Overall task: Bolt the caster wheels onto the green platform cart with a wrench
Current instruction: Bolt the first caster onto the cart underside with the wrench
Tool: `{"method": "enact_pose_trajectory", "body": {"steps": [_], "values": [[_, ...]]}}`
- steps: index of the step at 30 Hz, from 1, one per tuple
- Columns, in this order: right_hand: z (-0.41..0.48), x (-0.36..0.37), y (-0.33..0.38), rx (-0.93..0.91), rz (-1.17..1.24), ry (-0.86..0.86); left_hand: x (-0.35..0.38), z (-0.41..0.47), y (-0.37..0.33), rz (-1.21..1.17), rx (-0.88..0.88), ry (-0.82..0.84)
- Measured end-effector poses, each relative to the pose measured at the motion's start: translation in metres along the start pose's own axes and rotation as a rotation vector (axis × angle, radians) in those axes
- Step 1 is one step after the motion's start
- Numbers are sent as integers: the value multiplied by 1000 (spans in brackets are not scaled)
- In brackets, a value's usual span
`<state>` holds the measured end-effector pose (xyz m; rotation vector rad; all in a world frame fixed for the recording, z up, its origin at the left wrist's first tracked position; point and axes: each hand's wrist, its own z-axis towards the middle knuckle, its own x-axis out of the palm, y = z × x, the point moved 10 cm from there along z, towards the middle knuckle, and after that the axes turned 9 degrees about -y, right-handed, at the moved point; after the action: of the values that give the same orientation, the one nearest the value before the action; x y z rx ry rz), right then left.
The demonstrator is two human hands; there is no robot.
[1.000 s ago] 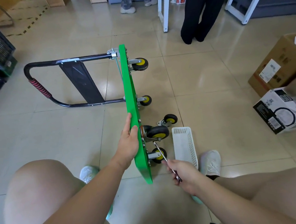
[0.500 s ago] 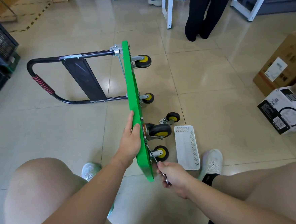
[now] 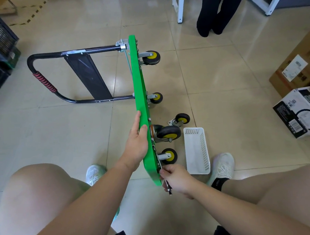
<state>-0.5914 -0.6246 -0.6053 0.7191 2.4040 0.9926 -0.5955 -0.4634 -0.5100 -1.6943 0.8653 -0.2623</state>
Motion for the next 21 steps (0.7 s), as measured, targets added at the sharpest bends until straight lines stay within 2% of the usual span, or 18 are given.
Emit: {"method": "enact_pose_trajectory", "body": {"steps": [13,21], "values": [[-1,0,6,-11,7,-25,-1,-1,1,3,-20,-7],[2,-5,-11,68,153,-11,-1,-1,0,7,-17,-3]]}}
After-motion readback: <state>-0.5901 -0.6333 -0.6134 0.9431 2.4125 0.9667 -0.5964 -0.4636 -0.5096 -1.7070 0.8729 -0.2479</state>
